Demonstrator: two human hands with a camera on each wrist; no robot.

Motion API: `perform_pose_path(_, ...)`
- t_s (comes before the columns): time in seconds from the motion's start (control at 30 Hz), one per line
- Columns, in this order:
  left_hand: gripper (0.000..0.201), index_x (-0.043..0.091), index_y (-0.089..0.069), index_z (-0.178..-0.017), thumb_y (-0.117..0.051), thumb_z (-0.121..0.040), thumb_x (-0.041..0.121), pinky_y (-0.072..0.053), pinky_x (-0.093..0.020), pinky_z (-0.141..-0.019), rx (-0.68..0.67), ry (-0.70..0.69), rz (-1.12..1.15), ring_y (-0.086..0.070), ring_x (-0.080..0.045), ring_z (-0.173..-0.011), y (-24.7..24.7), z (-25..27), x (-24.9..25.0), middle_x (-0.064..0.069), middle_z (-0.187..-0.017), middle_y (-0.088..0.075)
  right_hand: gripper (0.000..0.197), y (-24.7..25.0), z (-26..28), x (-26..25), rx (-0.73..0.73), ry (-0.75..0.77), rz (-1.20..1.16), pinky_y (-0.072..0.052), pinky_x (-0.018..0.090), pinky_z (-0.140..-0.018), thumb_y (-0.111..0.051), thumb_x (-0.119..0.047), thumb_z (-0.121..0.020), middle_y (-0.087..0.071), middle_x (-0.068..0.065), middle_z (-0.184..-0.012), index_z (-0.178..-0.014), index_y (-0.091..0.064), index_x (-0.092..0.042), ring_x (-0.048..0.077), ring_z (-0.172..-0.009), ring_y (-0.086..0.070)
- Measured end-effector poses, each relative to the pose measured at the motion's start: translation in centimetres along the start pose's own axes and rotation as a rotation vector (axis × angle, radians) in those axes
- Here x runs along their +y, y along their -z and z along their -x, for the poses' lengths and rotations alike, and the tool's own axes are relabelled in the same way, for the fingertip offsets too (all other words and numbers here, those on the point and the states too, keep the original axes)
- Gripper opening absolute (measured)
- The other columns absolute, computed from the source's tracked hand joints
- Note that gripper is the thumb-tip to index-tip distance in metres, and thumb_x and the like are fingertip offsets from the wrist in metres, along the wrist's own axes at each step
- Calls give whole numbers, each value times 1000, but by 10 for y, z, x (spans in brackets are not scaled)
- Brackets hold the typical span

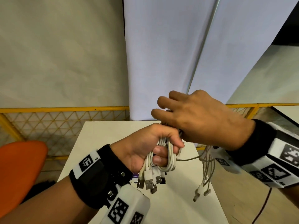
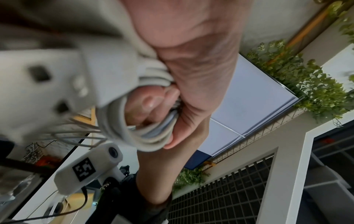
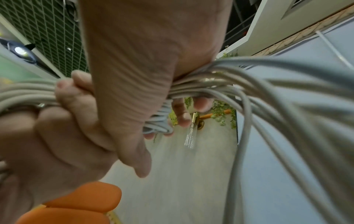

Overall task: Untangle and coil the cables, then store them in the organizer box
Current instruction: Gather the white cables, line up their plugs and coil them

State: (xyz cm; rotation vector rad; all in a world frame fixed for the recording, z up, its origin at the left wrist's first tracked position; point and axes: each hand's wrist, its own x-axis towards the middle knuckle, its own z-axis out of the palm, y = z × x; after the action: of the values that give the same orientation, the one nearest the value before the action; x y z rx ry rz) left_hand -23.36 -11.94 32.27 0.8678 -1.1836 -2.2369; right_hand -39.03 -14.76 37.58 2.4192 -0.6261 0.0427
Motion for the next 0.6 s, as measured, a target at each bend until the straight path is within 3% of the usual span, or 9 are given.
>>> perform_pose_path(0.1,15,10,-56,-48,-66,-58,15,1,-41,-77,7,20,-43,-27,-7,-27,6,10,4,5,-33,-32,12,1,-12,-4,28,68,-27,-19,29,-44,-59,-16,-82,-52,-1,-78,-93,-53,-18,22,-65,-48)
perform_pose_path(0.23,18,10,-54,-46,-69,-54,15,-2,-43,-78,36,36,-102,-28,-6,-26,10,17,4,5,-32,-33,19,1,-22,-7,-24,94,-77,-18,28,-45,-69,-20,-78,-52,0,-68,-81,-51,-15,26,-49,-49)
perform_pose_path(0.33,25,14,-53,-43,-73,-57,10,-6,-37,-67,41,55,-189,-28,-6,-27,11,19,4,6,-32,-35,23,4,-27,-6,-85,113,-44,-7,23,-47,-72,-24,-75,-50,2,-62,-77,-53,-12,25,-41,-34)
perform_pose_path(0.43,29,17,-55,-41,-68,-67,10,-23,-20,-46,41,48,-246,-28,-7,-36,13,17,5,6,-33,-40,15,5,-30,-3,-68,146,-62,2,20,-51,-54,-25,-80,-47,1,-55,-71,-51,-13,22,-45,-19)
perform_pose_path(0.47,29,17,-56,-42,-68,-68,10,-28,-18,-44,44,36,-256,-29,-9,-40,13,17,6,6,-35,-42,17,6,-31,-2,-56,154,-68,2,19,-52,-46,-26,-80,-45,1,-53,-69,-50,-13,21,-45,-17)
perform_pose_path(0.53,23,16,-61,-47,-71,-66,8,-36,-20,-49,67,-9,-283,-40,-11,-45,15,17,7,1,-46,-52,21,5,-34,1,-43,177,-79,3,19,-53,-38,-26,-78,-45,0,-51,-66,-50,-14,21,-45,-16)
perform_pose_path(0.6,10,10,-67,-62,-75,-63,4,-47,-27,-65,71,-48,-324,-60,-18,-63,17,18,9,-9,-67,-64,22,3,-36,2,-30,193,-64,3,19,-53,-36,-24,-78,-46,1,-51,-67,-52,-13,22,-43,-19)
